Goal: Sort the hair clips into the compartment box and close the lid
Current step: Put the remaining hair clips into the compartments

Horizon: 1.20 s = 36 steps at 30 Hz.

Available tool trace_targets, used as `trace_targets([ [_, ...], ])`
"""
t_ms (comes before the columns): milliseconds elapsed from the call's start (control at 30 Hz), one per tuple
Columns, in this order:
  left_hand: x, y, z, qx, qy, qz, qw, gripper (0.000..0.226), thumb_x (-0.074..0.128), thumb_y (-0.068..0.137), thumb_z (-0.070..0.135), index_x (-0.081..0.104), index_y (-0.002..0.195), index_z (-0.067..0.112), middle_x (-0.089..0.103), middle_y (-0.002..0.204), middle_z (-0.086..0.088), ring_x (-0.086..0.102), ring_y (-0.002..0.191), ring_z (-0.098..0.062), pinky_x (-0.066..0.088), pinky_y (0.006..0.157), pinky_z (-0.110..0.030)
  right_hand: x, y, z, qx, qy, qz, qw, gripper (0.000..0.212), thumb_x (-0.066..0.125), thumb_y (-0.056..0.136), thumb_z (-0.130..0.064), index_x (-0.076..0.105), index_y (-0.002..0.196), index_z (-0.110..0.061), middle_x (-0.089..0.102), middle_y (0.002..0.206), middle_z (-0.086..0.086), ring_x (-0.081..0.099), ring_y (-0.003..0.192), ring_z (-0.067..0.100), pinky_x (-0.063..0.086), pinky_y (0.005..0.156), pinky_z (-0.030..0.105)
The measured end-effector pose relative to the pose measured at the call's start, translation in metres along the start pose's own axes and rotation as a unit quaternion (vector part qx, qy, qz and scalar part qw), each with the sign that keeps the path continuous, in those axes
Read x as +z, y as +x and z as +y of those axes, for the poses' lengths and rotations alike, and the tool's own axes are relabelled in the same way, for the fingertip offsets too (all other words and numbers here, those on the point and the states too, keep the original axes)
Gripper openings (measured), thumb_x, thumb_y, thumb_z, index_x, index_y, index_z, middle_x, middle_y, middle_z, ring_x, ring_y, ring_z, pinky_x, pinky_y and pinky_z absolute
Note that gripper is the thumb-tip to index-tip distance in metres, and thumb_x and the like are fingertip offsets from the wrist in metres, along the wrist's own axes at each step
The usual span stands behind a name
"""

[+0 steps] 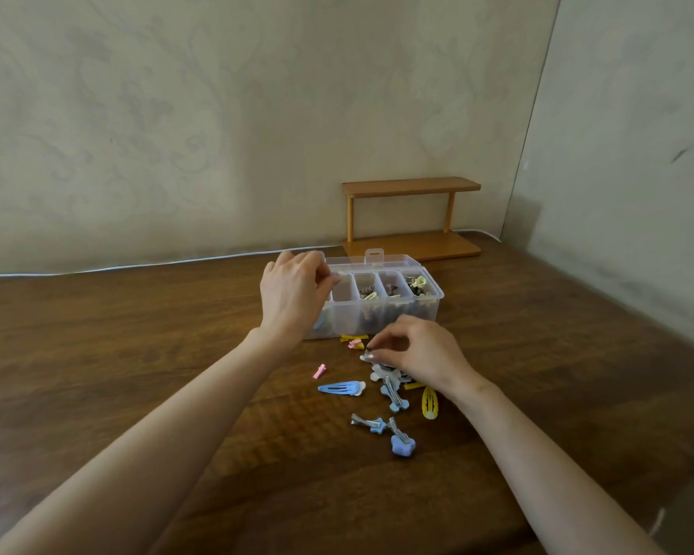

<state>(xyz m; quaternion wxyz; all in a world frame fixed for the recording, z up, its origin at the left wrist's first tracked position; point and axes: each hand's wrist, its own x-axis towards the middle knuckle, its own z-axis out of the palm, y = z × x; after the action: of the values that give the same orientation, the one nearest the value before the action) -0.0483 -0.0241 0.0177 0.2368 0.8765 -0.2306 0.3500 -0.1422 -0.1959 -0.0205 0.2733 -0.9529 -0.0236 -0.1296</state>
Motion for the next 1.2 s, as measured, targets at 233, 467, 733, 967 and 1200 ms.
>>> trace_targets([
  [233,0.01,-0.008,-0.007,0.008,-0.003,-0.015,1.0,0.013,0.061,0.087,0.031,0.061,0.088,0.018,0.066,0.089,0.0,0.053,0.086,-0.017,0.04,0.071,-0.028,0.003,-0.002,-0.006,-0.036,-0.078,0.008,0.996,0.024,0.066,0.082,-0.043,0.07,0.1,-0.027,0.059,0.101,-0.009,0.056,0.09,0.007,0.045,0.074,0.024],
  [467,0.002,-0.029,-0.003,0.064,-0.066,-0.044,0.995,0.008,0.061,0.087,0.023,0.06,0.091,0.016,0.061,0.089,0.003,0.052,0.082,-0.01,0.038,0.062,-0.016,0.006,0.0,-0.005,-0.054,-0.066,0.007,0.996,0.011,0.068,0.082,-0.036,0.067,0.089,-0.028,0.058,0.097,-0.01,0.05,0.096,0.007,0.047,0.076,0.028],
  [733,0.009,-0.054,0.002,0.133,-0.092,-0.161,0.974,0.012,0.066,0.083,0.024,0.063,0.092,0.017,0.064,0.09,0.003,0.052,0.086,-0.013,0.044,0.072,-0.025,0.008,0.001,-0.005,-0.038,0.043,-0.014,0.998,0.014,0.073,0.08,-0.024,0.06,0.086,-0.026,0.055,0.081,-0.016,0.052,0.074,-0.002,0.04,0.067,0.017],
  [967,0.011,-0.056,0.006,0.143,-0.074,-0.191,0.968,0.023,0.063,0.082,0.038,0.063,0.098,0.021,0.064,0.096,0.005,0.051,0.092,-0.013,0.04,0.078,-0.024,0.006,0.0,-0.003,-0.024,0.127,0.001,0.992,0.02,0.076,0.076,-0.018,0.057,0.082,-0.022,0.06,0.079,-0.009,0.058,0.075,0.004,0.052,0.069,0.023],
  [1200,0.011,-0.057,0.007,0.131,-0.075,-0.181,0.972,0.018,0.061,0.085,0.034,0.063,0.098,0.021,0.064,0.096,0.005,0.051,0.092,-0.012,0.039,0.077,-0.023,0.005,0.001,-0.006,-0.028,0.132,0.041,0.99,0.018,0.072,0.08,-0.011,0.059,0.087,-0.022,0.06,0.079,-0.011,0.056,0.069,0.0,0.046,0.063,0.017],
])
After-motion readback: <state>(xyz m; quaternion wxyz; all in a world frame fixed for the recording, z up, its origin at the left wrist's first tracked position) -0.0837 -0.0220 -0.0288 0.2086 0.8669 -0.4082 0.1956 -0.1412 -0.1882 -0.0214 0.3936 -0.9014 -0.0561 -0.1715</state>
